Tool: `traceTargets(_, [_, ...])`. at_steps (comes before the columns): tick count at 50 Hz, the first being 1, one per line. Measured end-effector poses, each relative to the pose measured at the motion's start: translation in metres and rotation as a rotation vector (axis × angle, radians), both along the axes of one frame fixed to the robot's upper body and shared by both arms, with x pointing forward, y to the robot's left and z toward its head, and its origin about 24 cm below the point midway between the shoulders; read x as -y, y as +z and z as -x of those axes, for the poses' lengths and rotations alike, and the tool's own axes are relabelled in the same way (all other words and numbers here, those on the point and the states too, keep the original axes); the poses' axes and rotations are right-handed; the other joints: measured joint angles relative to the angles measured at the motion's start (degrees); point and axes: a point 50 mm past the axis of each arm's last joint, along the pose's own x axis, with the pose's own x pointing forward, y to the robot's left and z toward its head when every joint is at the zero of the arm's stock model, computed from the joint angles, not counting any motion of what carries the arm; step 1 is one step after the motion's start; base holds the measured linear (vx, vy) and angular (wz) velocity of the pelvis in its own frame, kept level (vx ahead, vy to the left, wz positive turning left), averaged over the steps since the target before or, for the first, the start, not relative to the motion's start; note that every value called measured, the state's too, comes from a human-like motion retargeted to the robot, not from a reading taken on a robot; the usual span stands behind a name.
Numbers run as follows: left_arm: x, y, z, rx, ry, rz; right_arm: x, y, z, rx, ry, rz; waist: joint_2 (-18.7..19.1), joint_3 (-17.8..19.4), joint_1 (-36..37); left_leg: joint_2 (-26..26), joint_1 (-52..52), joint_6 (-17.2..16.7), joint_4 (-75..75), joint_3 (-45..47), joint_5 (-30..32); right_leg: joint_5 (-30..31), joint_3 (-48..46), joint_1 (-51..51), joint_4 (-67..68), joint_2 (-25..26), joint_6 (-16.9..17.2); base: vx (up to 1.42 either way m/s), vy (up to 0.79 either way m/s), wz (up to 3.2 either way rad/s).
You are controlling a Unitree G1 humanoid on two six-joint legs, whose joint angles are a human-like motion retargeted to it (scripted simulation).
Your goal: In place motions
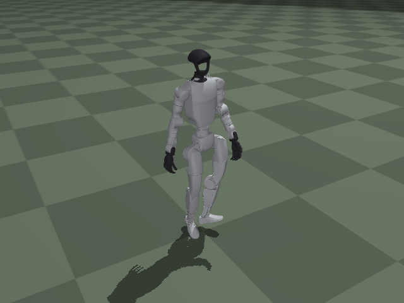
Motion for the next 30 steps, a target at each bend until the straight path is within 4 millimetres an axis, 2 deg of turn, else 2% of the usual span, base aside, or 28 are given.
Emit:
traceTargets(3, [-0.007,-0.010,0.032,-0.101,0.012,-0.020,-0.007,-0.003,-0.025,0.071,0.050,-0.009,-1.06,-0.21,2.54,-0.29,0.16,-0.90,0.49,2.33,0.83,-6.48,-1.91,2.11,-5.01,-0.18,-2.02,-0.04,-0.21,-0.52])
traceTargets(6, [-0.010,-0.018,0.063,-0.207,0.017,-0.011,-0.012,-0.004,-0.044,0.126,0.061,-0.020,-1.70,-0.18,5.02,1.70,-2.73,-3.60,6.87,3.59,4.22,-7.11,-2.42,1.86,-6.18,-0.96,-1.88,-0.08,-0.20,-0.20])
traceTargets(8, [-0.010,-0.022,0.083,-0.275,0.046,0.002,-0.014,-0.004,-0.060,0.165,0.076,-0.017,-2.20,0.94,5.94,4.13,-7.32,-5.16,16.36,3.28,11.07,-7.38,-1.69,1.54,-6.14,-1.31,-2.12,-0.19,-0.21,0.19])
traceTargets(10, [-0.010,-0.024,0.103,-0.346,0.109,0.009,-0.019,-0.004,-0.083,0.209,0.102,-0.005,-2.96,2.47,6.63,8.55,-13.37,-6.67,29.51,3.79,21.44,-7.44,-1.14,1.32,-6.19,-1.93,-1.99,-0.25,-0.21,0.23])
traceTargets(12, [-0.008,-0.026,0.131,-0.443,0.156,0.025,-0.027,-0.002,-0.107,0.263,0.111,-0.011,-2.57,3.50,7.63,12.09,-21.10,-5.44,42.91,1.73,27.01,-6.96,-2.52,1.34,-6.40,-2.23,-1.69,-0.17,-0.17,0.18])
traceTargets(14, [-0.004,-0.025,0.165,-0.558,0.172,0.045,-0.039,0.001,-0.135,0.328,0.100,-0.040,-1.83,4.35,10.71,16.62,-29.96,-6.65,58.05,0.24,24.70,-6.11,-2.20,0.88,-6.59,-1.60,-2.41,-0.06,-0.07,-0.38])
traceTargets(17, [0.002,-0.017,0.216,-0.740,0.172,0.060,-0.063,0.014,-0.188,0.504,0.101,-0.072,-2.16,6.57,16.89,23.68,-42.73,-5.95,77.15,-0.03,20.76,-4.89,-0.58,0.27,-6.95,-1.26,-4.60,-0.10,-0.07,-0.91])
traceTargets(20, [0.006,-0.003,0.263,-0.906,0.147,0.062,-0.087,0.043,-0.248,0.725,0.207,-0.097,-4.59,9.96,22.64,27.78,-54.32,-3.16,88.61,0.28,16.32,-3.77,2.63,-0.82,-6.54,-3.46,-6.25,-0.13,-0.02,-1.22])
traceTargets(22, [0.008,0.009,0.293,-1.018,0.119,0.043,-0.097,0.063,-0.277,0.838,0.296,-0.091,-5.52,11.43,26.42,30.16,-59.51,-0.73,91.92,0.48,13.49,-3.03,3.86,-1.49,-5.98,-5.09,-6.53,-0.01,0.03,-1.12])
traceTargets(24, [0.011,0.021,0.319,-1.113,0.112,0.026,-0.103,0.080,-0.298,0.926,0.356,-0.053,-6.47,12.56,29.11,30.79,-61.88,2.04,92.41,1.60,11.76,-2.75,4.75,-2.40,-4.80,-6.91,-6.64,0.02,0.06,-0.73])
traceTargets(26, [0.014,0.029,0.335,-1.176,0.131,0.023,-0.106,0.093,-0.312,0.994,0.369,-0.020,-7.00,13.04,30.58,30.20,-62.39,4.35,91.26,2.31,11.48,-2.68,5.42,-3.06,-3.95,-8.12,-6.45,0.02,0.06,-0.27])
traceTargets(28, [0.019,0.033,0.342,-1.193,0.175,0.038,-0.111,0.101,-0.319,1.045,0.348,-0.034,-6.89,12.78,30.90,29.61,-61.29,5.16,89.76,2.35,12.07,-2.68,5.34,-3.21,-3.81,-8.41,-6.11,0.00,0.00,0.00])
traceTargets(30, [0.023,0.031,0.339,-1.172,0.226,0.064,-0.116,0.106,-0.323,1.081,0.320,-0.080,-6.31,11.81,30.45,28.64,-59.33,4.36,88.00,1.50,13.37,-2.61,4.69,-3.03,-4.44,-7.99,-5.63,-0.03,0.00,0.29])
